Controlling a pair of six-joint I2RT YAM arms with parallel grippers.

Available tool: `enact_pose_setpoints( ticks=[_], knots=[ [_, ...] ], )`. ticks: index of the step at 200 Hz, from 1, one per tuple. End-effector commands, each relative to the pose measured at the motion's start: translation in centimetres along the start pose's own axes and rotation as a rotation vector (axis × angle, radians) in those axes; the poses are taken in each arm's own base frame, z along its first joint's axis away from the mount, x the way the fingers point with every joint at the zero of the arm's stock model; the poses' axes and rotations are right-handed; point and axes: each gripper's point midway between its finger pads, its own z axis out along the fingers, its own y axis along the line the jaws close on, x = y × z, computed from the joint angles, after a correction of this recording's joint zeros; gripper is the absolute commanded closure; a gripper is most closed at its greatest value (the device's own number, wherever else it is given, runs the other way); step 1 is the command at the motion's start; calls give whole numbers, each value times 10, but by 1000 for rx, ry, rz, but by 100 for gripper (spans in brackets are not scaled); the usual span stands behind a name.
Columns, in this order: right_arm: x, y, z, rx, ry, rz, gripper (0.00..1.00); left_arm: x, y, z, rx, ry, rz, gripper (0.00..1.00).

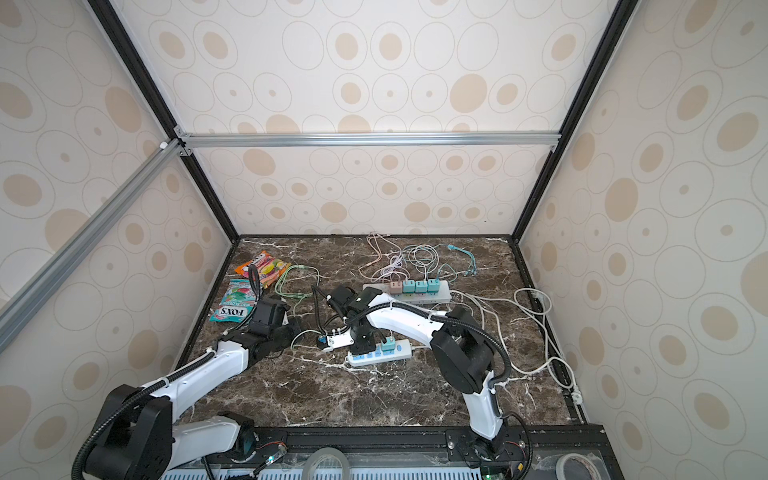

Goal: Insert the plug
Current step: 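Lower the light-green charger into a socket of the small strip with right gripper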

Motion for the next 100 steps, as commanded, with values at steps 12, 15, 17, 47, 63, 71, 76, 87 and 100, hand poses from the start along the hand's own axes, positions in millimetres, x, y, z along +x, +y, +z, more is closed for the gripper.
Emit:
enact_pose_setpoints(
  ticks=[12, 15, 17, 47, 63, 71, 76, 87, 100],
  knots=[
    [60, 40, 64, -155, 256, 32, 100, -6, 0, 0, -2, -23, 5, 100],
    [59, 40, 64, -152, 255, 33, 100, -6, 0, 0, -3, -23, 6, 100],
    [60, 41, 63, -151, 254, 35, 100, -6, 0, 0, -4, -23, 8, 100],
    [60, 38, 55, -103, 233, 30, 100, -11, -2, 2, -22, -19, 34, 100],
    [62, 36, 52, -98, 251, 27, 100, -15, -5, 2, -21, -19, 44, 100],
    [63, 35, 50, -94, 262, 31, 100, -16, -6, 1, -17, -21, 47, 100],
    [64, 33, 49, -84, 270, 39, 100, -17, -8, 1, -14, -22, 50, 100],
    [65, 24, 46, -42, 282, 58, 100, -19, -9, 1, -8, -26, 56, 100],
    [65, 16, 43, -5, 278, 74, 100, -22, -12, 1, -6, -29, 68, 100]
  ],
)
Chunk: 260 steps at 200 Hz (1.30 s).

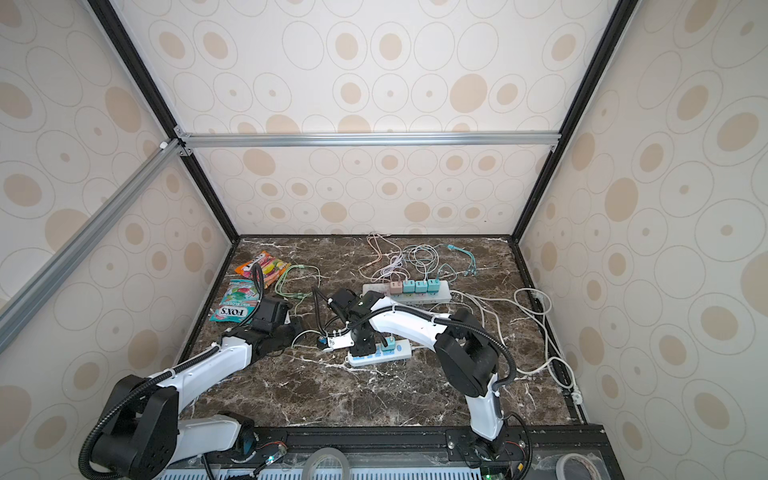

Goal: Insert the plug
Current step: 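Lower the light-green charger into a socket of the small strip with right gripper, then open the right gripper and raise it off the charger while left releases the cable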

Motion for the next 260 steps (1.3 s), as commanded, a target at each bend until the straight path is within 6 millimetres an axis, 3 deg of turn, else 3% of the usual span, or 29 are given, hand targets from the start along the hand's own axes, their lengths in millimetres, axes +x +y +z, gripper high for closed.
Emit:
enact_pose_setpoints(
  ticks=[1, 75, 106, 134, 157, 203, 218, 241, 247, 252, 260],
  knots=[
    [64, 15, 44, -51, 277, 32, 100, -20, -11, -5, 9, -42, 35, 100],
    [64, -28, 25, -9, 183, 12, 100, -66, -31, 3, -28, -107, 108, 100],
    [72, -46, 28, -10, 182, 62, 100, -80, -43, 12, -23, -106, 129, 100],
    [79, -49, 31, -31, 186, 68, 100, -86, -49, 20, -21, -94, 144, 100],
    [71, -42, 23, -70, 145, 62, 94, -87, -50, 24, -30, -85, 157, 100],
    [47, -47, -11, -44, 16, 115, 62, -89, -50, 29, -41, -77, 163, 100],
    [44, -45, -24, -38, -11, 112, 56, -91, -50, 30, -48, -80, 167, 100],
    [44, -43, -40, -12, -43, 118, 38, -94, -51, 31, -59, -81, 173, 100],
    [44, -44, -43, 3, -51, 122, 28, -95, -52, 32, -58, -81, 175, 100],
    [45, -45, -46, 18, -57, 127, 3, -96, -52, 32, -56, -82, 174, 100],
    [45, -48, -51, 45, -69, 137, 1, -97, -54, 32, -55, -82, 175, 100]
  ],
)
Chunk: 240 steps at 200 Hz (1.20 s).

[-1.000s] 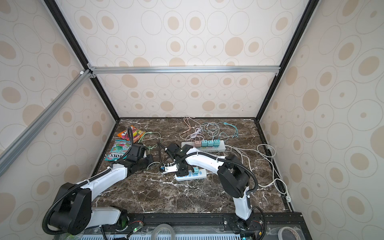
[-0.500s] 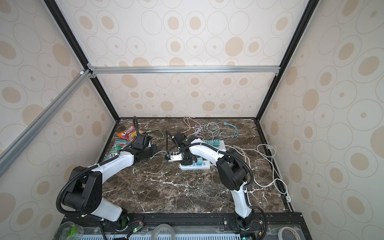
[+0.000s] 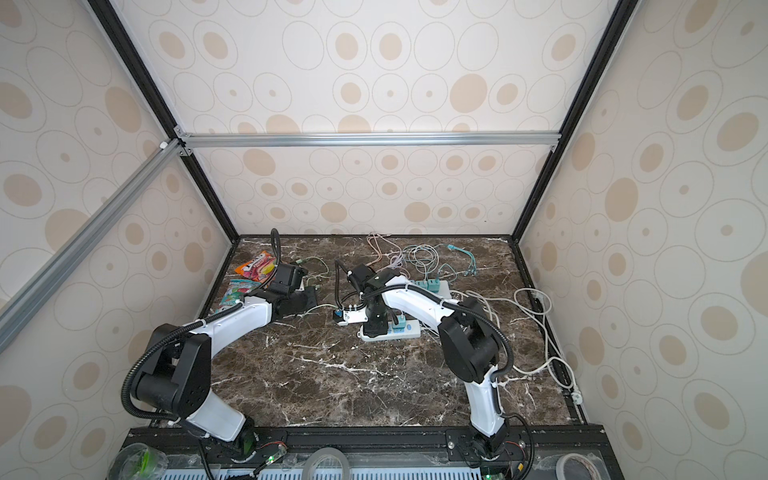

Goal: Insert the plug

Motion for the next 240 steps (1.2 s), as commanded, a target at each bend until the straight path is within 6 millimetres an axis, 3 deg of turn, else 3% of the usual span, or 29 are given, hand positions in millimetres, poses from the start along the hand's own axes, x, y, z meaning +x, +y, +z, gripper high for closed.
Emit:
enact_pose_setpoints(
  ticks=[1, 49, 103, 129, 160, 166, 178, 240],
  knots=[
    [0, 2, -29, 36, -56, 16, 0, -16, -2, -2, -13, -25, 21, 100],
    [2, -4, -66, 135, -171, 93, 1, -24, -3, -6, -29, -38, 23, 100],
    [14, -37, -138, 428, -467, 312, 0, -45, -4, -19, -71, -66, 66, 100],
    [33, -58, -175, 638, -591, 504, 1, -57, 5, -15, -151, -81, 93, 100],
    [66, -71, -205, 833, -593, 689, 1, -71, 17, -2, -273, -86, 136, 100],
    [74, -73, -208, 870, -583, 721, 1, -73, 20, 0, -306, -81, 147, 99],
    [84, -75, -213, 921, -570, 750, 1, -80, 28, 2, -374, -74, 165, 85],
    [104, -77, -226, 1033, -597, 820, 1, -107, 18, 2, -395, -100, 213, 71]
  ],
)
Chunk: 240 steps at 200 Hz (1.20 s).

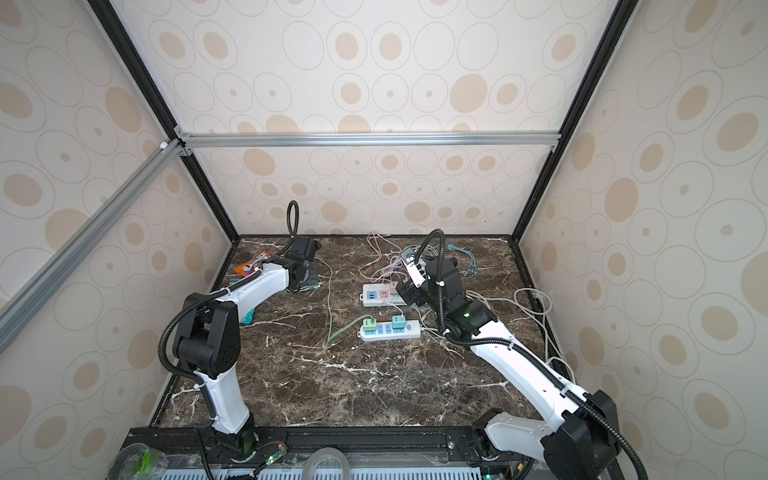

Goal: Insert the plug

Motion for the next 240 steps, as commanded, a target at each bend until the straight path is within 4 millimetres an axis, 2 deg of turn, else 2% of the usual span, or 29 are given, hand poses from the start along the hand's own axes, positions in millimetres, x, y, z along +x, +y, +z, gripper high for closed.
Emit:
enact_pose_setpoints(
  ticks=[1, 36, 64, 89, 120, 160, 166, 170, 186, 208, 226, 240],
  knots=[
    [-10, -19, -7, 90, -63, 66, 1, -23, 7, -14, -28, -39, 16, 70],
    [-9, -40, -10, 202, -81, 119, 1, -39, 5, -38, 47, -120, -19, 50],
    [3, -68, -15, 330, -74, 211, 1, -44, 16, -63, 70, -209, -55, 30],
    [26, -87, -16, 417, -53, 285, 1, -44, 33, -91, 79, -304, -112, 19],
    [72, -111, -17, 558, 21, 393, 1, -29, 71, -117, 2, -415, -191, 2],
    [132, -131, -22, 699, 101, 518, 1, 10, 120, -129, -145, -493, -279, 2],
    [138, -129, -20, 695, 112, 517, 1, 18, 130, -129, -188, -502, -300, 2],
    [148, -136, -22, 723, 131, 521, 1, 24, 137, -129, -219, -510, -317, 2],
    [172, -141, -20, 765, 189, 506, 0, 43, 162, -134, -322, -556, -374, 2],
    [208, -144, -16, 793, 279, 502, 1, 65, 182, -138, -389, -605, -419, 2],
    [224, -142, -7, 761, 294, 513, 1, 81, 194, -137, -444, -629, -413, 2],
    [228, -131, 11, 632, 248, 523, 1, 93, 204, -138, -502, -649, -420, 2]
  ],
)
